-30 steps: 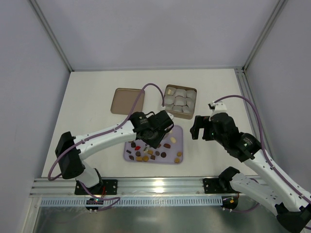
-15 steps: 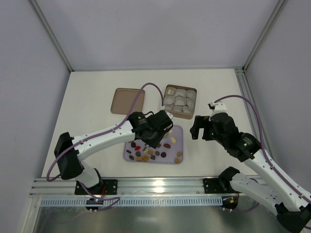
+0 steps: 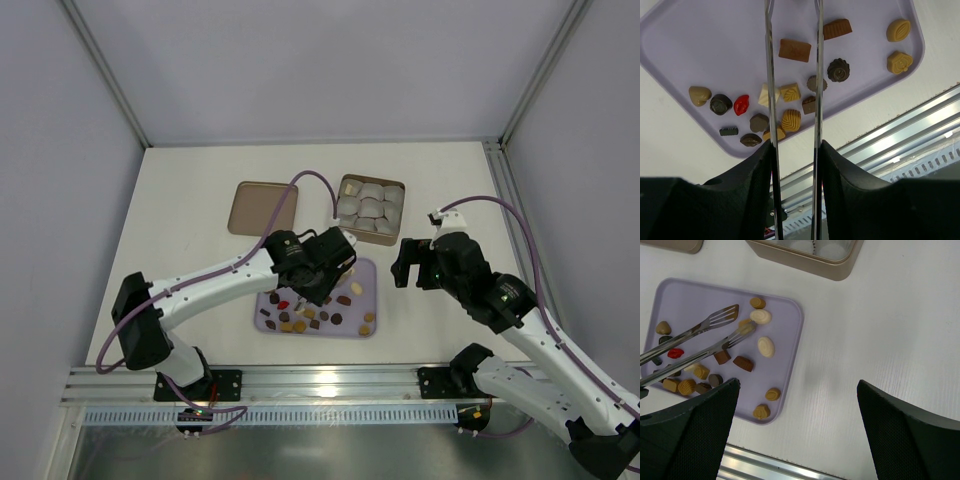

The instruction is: Pack the chocolate

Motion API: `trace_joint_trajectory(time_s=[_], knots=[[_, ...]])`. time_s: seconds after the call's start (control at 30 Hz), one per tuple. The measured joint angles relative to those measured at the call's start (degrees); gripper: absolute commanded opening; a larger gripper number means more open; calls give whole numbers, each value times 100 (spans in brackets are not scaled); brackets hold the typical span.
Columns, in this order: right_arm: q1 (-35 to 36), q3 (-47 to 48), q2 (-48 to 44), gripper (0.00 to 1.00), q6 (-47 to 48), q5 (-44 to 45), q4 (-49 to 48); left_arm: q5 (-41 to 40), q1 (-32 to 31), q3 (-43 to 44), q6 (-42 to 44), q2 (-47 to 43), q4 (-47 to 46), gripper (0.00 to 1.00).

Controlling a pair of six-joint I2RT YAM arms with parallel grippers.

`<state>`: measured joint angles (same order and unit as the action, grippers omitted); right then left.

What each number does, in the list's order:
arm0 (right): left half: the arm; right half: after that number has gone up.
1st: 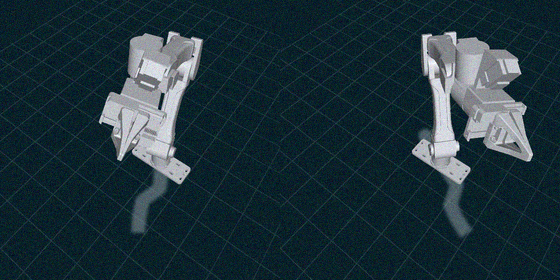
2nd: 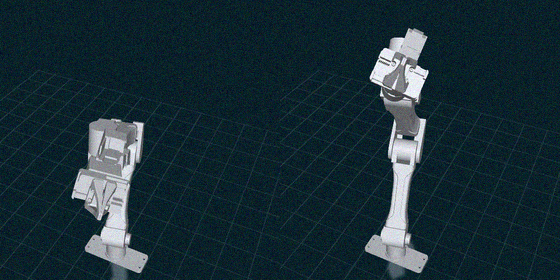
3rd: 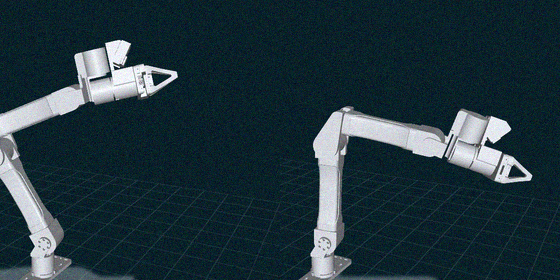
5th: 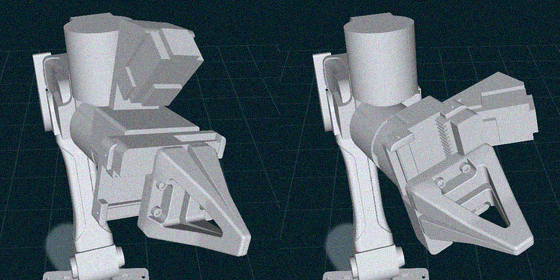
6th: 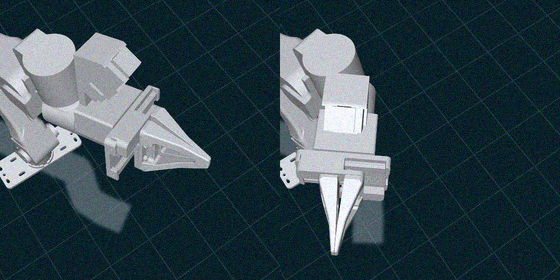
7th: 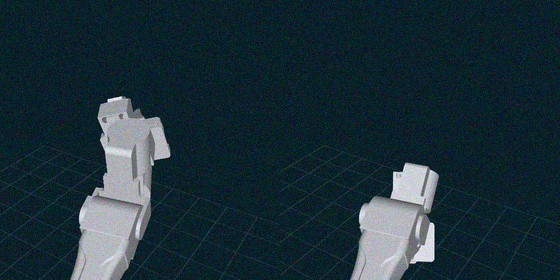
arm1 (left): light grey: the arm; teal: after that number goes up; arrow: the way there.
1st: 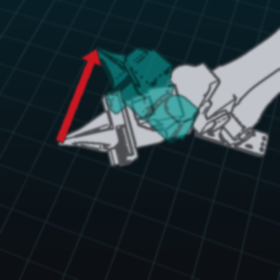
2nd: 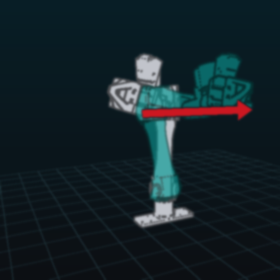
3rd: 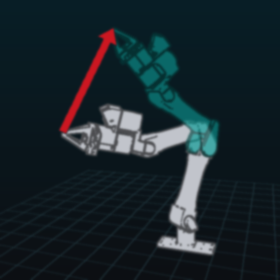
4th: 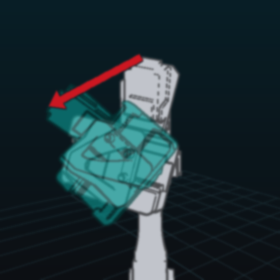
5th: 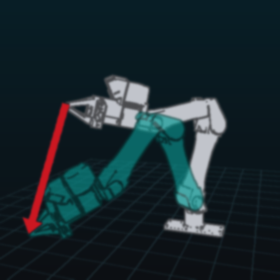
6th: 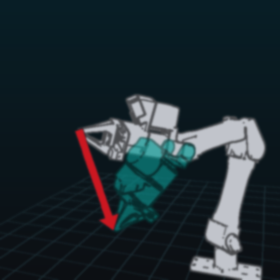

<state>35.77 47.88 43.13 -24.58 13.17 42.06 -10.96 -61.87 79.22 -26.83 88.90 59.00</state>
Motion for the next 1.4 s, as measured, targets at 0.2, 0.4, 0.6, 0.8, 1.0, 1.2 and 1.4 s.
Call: trace_joint_trajectory(time_s=[0.2,0.4,0.6,0.8,1.0,1.2,1.4], knots=[[0,-4,0,100,0,2,0,-24,0,-11,31,125,-9,41],[0,-11,-2,100,0,2,2,-42,0,-33,46,313,-48,40],[0,-17,-2,100,0,2,-2,-39,0,-33,50,319,-48,35],[0,-63,0,100,0,0,-2,-35,0,-35,50,319,-48,32],[0,-66,0,100,2,2,-4,-15,0,-33,48,319,-46,31],[0,-66,0,100,0,2,-4,-11,0,-28,46,295,-24,31],[0,-66,0,100,0,2,-4,-9,0,44,37,107,70,31]])
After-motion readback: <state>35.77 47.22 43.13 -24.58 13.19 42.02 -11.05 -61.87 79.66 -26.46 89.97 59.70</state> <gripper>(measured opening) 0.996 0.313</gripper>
